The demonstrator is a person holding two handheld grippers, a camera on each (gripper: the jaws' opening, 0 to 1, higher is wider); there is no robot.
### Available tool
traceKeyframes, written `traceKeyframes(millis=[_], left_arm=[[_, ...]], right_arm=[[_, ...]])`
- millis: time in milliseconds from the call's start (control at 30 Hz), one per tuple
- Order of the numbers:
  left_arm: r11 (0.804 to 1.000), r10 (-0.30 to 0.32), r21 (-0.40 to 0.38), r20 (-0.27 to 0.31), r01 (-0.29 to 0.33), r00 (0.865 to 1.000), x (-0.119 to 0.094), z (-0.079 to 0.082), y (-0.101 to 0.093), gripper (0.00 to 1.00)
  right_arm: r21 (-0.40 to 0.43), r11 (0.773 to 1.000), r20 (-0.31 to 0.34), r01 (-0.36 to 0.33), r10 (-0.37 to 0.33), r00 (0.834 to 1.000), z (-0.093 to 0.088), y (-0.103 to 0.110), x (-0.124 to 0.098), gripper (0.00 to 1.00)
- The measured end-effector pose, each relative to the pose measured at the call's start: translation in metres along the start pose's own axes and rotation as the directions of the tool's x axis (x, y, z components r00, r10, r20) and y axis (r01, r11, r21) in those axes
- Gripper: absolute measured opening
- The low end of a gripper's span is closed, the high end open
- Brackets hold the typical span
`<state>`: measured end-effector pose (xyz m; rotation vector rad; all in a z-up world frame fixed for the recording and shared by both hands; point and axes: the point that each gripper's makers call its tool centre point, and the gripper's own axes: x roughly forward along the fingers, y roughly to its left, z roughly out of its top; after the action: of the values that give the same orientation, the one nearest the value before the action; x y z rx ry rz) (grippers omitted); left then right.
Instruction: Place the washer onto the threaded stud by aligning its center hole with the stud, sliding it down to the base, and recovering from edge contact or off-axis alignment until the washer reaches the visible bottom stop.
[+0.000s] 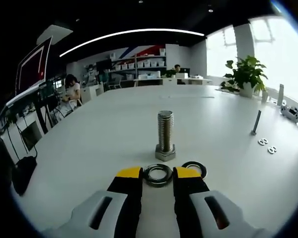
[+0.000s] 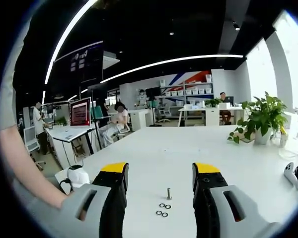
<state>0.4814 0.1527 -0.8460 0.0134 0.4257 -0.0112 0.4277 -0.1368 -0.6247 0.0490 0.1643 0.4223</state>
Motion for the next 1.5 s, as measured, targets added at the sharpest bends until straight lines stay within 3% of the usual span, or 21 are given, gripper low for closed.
traceKeyframes(millis=[1500], left_arm=[[1.000, -0.002, 0.014, -0.003, 0.002, 1.000, -0.0017, -0.0031, -0.0032, 0.22]], right_arm=[[0.021, 1.000, 0.004, 0.005, -0.005, 1.000, -0.0001, -0.0038, -0.0032, 0.55]])
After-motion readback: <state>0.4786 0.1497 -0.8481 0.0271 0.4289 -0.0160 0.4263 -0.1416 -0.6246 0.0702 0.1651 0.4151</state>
